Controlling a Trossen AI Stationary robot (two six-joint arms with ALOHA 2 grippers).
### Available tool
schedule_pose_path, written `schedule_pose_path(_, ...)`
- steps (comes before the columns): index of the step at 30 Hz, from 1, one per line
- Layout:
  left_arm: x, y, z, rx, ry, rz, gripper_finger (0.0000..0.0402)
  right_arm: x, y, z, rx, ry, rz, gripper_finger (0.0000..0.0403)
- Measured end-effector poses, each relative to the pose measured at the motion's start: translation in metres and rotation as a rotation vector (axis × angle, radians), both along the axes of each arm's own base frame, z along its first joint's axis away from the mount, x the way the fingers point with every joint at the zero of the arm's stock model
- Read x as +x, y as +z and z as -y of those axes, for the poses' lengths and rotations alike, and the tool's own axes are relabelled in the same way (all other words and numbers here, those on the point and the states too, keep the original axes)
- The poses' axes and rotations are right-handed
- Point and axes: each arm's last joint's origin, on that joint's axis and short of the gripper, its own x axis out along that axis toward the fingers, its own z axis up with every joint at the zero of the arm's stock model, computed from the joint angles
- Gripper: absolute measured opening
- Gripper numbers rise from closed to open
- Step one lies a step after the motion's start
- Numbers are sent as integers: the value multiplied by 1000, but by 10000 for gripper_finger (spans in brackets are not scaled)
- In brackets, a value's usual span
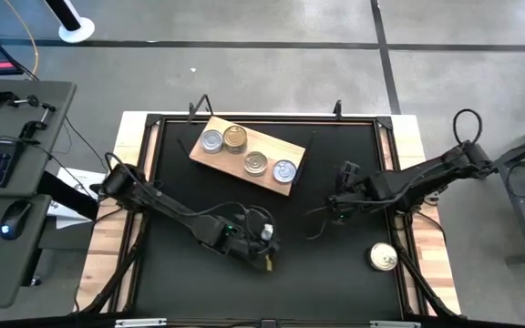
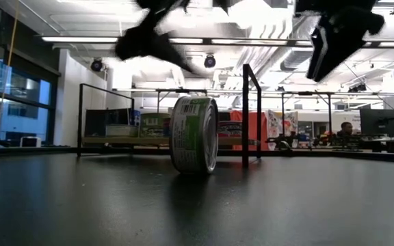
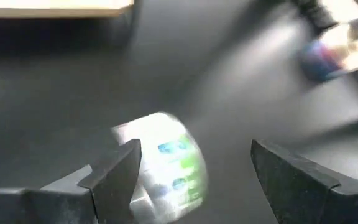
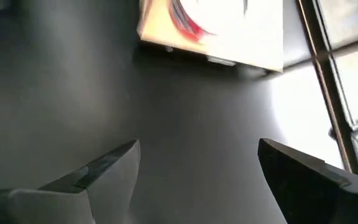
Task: Stack canned seafood by type on shelf
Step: Stack the green tuna can on top of the other green tuna can on the shelf
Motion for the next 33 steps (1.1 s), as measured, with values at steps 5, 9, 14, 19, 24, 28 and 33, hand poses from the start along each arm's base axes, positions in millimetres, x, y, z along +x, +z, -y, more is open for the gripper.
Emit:
schedule_pose_path(5,11,1,0,-16,48,-21,298,-2,0,0,-8,2,3,319)
schedule_pose_path(9,12,-8,-6,-41,94,-65,298,-2,2,0,-17,0,24,319)
schedule_pose_path(14,12,-16,-8,-71,142,-98,298,-3,2,0,-31,0,14,319)
schedule_pose_path(19,12,-25,-8,-95,152,-138,298,-3,2,0,-29,0,17,319)
schedule_pose_path(24,10,-24,-9,-60,116,-162,298,-2,2,0,-31,1,20,319)
schedule_pose_path(28,6,-11,-12,94,-84,-233,298,-3,2,0,-38,21,3,319)
schedule_pose_path(33,-9,17,-17,250,-526,-380,298,-9,6,0,-13,50,-4,319)
